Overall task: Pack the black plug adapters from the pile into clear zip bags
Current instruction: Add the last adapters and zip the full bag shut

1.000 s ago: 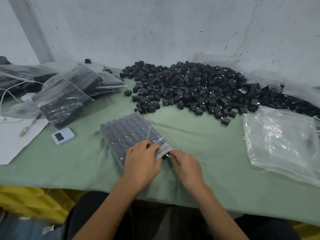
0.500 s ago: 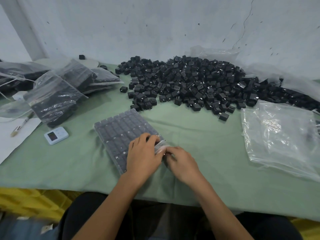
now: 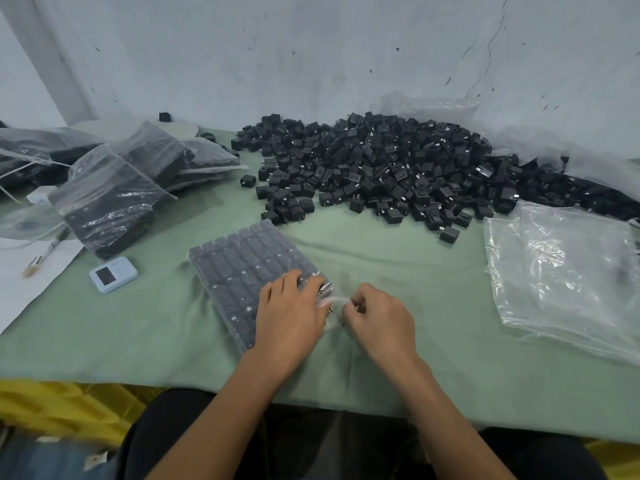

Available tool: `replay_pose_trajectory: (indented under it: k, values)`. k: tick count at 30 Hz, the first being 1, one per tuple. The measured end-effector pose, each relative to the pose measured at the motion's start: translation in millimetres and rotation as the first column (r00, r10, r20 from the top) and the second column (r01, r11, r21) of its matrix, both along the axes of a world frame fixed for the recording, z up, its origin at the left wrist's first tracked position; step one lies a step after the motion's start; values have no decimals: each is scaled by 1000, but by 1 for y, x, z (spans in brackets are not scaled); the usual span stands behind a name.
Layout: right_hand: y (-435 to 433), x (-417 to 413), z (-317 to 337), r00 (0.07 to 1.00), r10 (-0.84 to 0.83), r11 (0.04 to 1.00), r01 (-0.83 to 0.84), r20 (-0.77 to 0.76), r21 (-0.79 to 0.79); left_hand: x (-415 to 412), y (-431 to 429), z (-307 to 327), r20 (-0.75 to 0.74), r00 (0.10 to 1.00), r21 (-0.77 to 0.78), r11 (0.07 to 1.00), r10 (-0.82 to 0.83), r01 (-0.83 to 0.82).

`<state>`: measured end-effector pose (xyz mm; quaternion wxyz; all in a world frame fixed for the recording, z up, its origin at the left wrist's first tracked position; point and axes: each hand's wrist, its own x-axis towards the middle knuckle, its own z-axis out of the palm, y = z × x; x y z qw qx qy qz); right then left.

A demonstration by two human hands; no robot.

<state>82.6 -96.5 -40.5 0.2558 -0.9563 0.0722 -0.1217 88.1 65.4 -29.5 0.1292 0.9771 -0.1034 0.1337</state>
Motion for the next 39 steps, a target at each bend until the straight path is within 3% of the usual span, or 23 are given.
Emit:
replay_pose_trajectory:
  k: [11,13,15,17,20,23,25,28,36,38,39]
  values:
    - [-5,-9,0,998,54,999,-54,20,-4,-1,-4,0,-39,999,106,994,-9,13]
    - [-18,-9,7,977,190,979,-181,-95,95,-1,-4,-1,-47,999,101,995,-6,10]
    - [-45,4,20,933,320,914,-258,-166,313,-1,-4,-1,-48,999,82,997,-2,6]
    - [-81,33,32,980,194,926,-166,-49,339,-1,-4,-2,-52,999,65,998,0,3]
    - [-131,89,42,988,-137,990,134,77,39,-2,-3,-3,-51,999,54,999,1,2]
    - [-163,127,34,972,-206,969,187,-112,-160,-2,-3,-2,-55,998,36,999,-2,4]
    - [-176,137,23,962,-216,961,179,-167,-213,-2,-3,-2,-47,999,21,1000,-9,10]
    - [-189,144,16,962,-252,955,230,-102,-186,-1,-3,-2,-48,999,40,999,-13,15]
    - [-192,143,30,959,-166,975,124,-228,-185,-1,-2,-2,-75,997,46,999,-14,17]
    - [-174,123,39,983,-90,995,84,-157,-48,-1,-2,-2,-75,997,52,998,-15,19]
    - [-163,109,44,992,-63,993,74,-111,97,-1,-3,-1,-73,997,56,998,-16,20]
